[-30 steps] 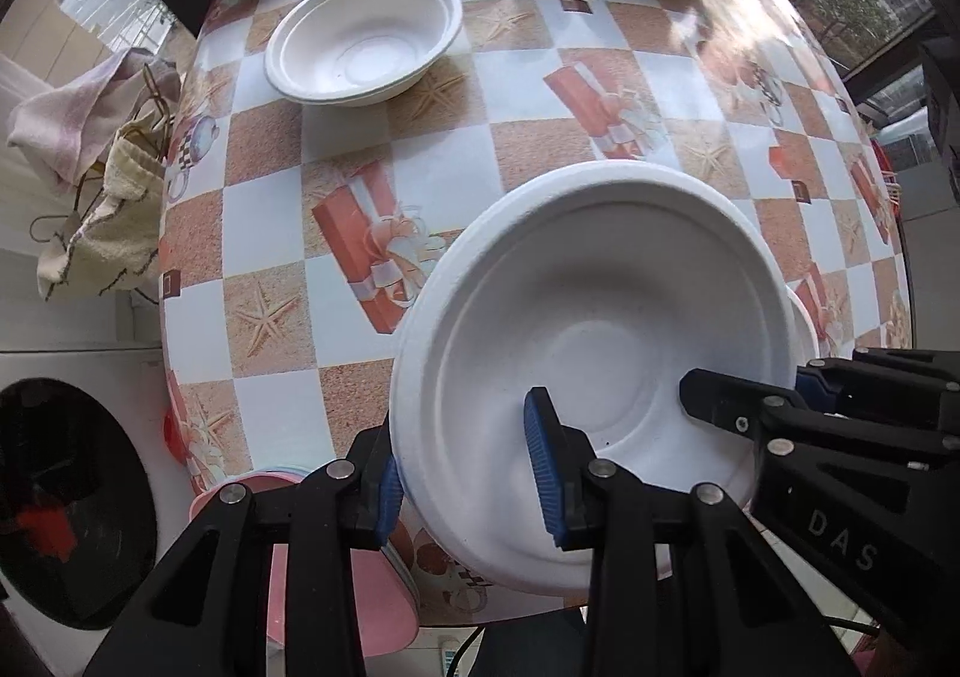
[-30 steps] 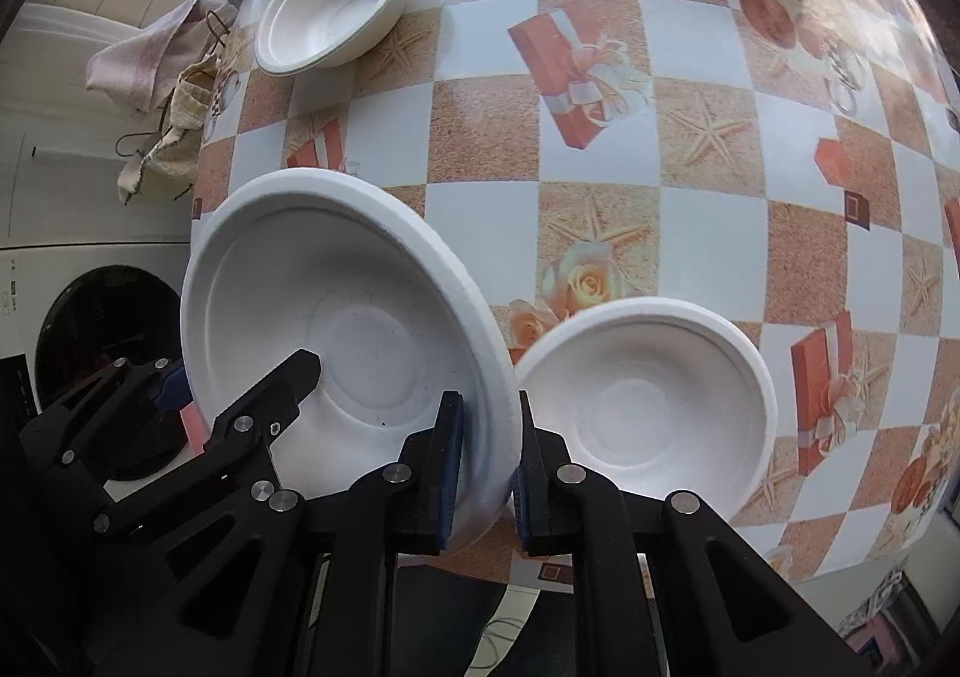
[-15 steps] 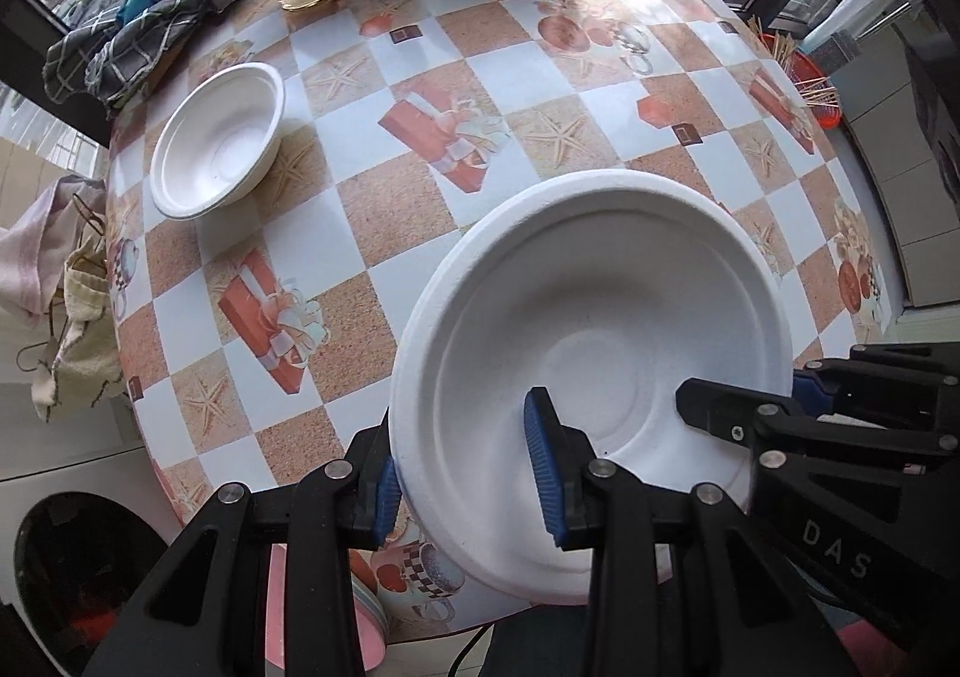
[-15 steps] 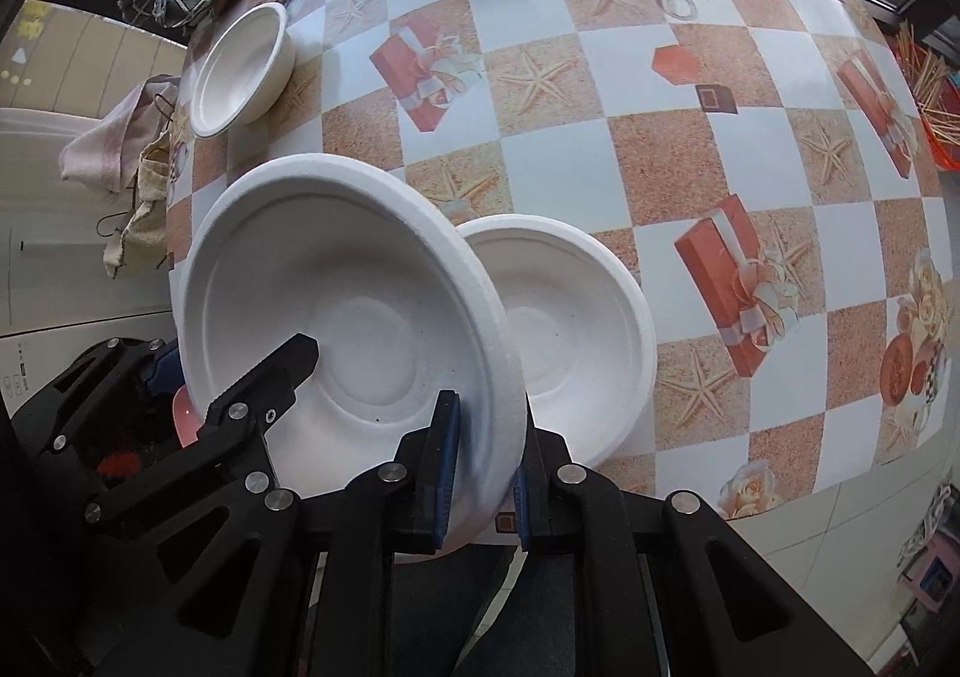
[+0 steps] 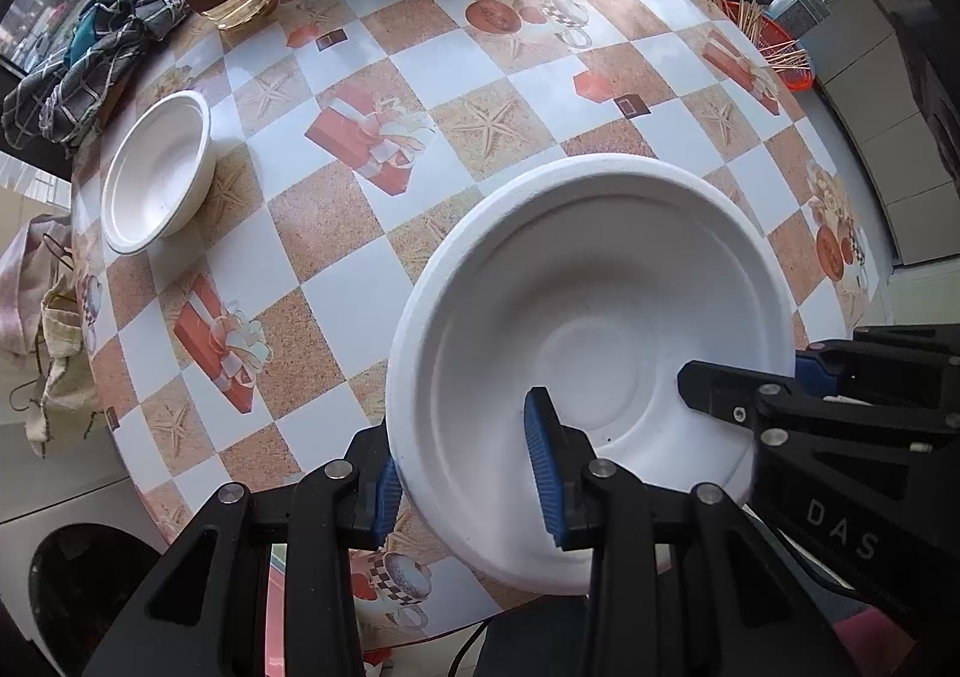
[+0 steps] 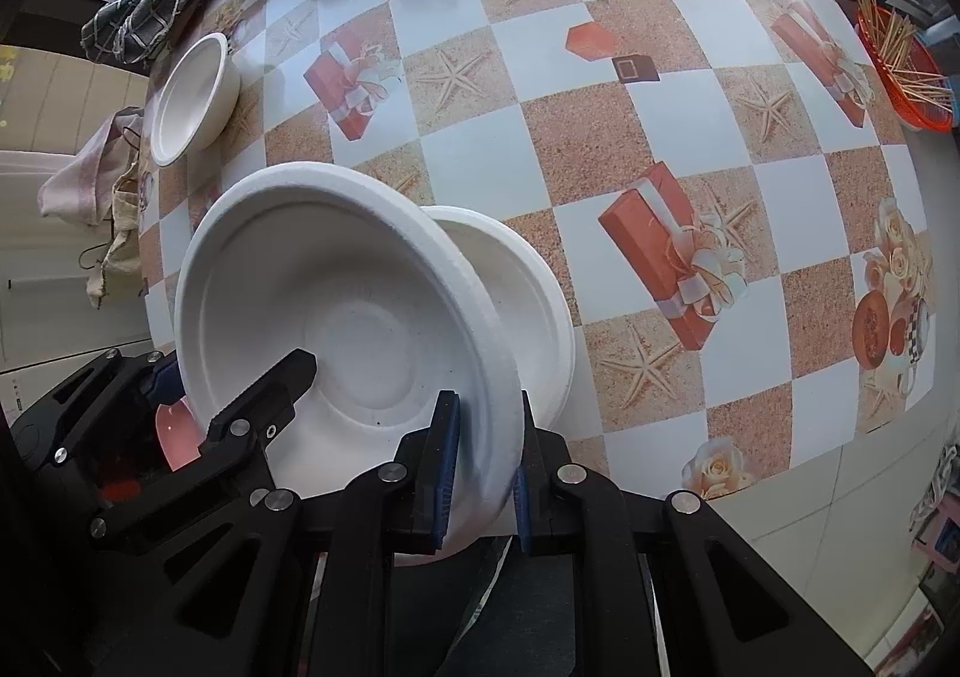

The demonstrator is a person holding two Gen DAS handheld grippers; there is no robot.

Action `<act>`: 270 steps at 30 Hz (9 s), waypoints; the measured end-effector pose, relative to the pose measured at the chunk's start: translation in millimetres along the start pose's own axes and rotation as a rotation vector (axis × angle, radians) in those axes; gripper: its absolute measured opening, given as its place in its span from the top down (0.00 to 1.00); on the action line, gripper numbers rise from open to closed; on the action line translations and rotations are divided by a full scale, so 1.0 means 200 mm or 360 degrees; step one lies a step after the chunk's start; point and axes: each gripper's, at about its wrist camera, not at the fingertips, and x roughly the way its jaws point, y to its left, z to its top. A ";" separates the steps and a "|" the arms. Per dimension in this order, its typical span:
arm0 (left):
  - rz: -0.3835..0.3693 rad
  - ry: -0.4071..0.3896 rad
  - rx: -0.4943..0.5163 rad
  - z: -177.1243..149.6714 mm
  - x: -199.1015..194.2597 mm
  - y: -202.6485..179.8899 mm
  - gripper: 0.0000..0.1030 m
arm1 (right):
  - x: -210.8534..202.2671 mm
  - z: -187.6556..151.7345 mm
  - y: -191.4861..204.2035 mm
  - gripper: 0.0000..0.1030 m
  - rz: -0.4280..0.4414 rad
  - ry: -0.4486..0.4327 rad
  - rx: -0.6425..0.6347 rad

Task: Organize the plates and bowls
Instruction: 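Lower the white paper bowl onto the table and open the right tool, then move the right tool to the second white paper bowl's rim, then grasp the second white bowl rim with the right tool and lift it, then lower the held bowl into the first white bowl and open the right tool, then move the right tool to the rim of the stacked white bowls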

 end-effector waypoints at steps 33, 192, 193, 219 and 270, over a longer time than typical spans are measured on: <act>-0.0085 -0.0015 -0.0262 -0.06 0.03 0.32 0.36 | 0.06 0.21 -0.19 0.01 -0.0204 -0.0050 0.0098; 0.0048 0.0111 -0.0197 -0.08 -0.02 0.11 0.17 | -0.03 -0.22 -0.09 0.02 -0.0119 -0.0141 0.0191; 0.0049 0.0113 -0.0195 -0.08 -0.02 0.11 0.17 | -0.03 -0.21 -0.09 0.02 -0.0120 -0.0136 0.0194; 0.0074 0.0202 0.0078 0.07 -0.02 -0.09 0.17 | -0.15 -0.29 -0.33 0.02 -0.0045 -0.0247 0.0495; 0.0097 0.0349 -0.0330 0.06 0.24 0.08 0.17 | 0.14 -0.15 -0.28 0.02 -0.0180 0.0039 0.0209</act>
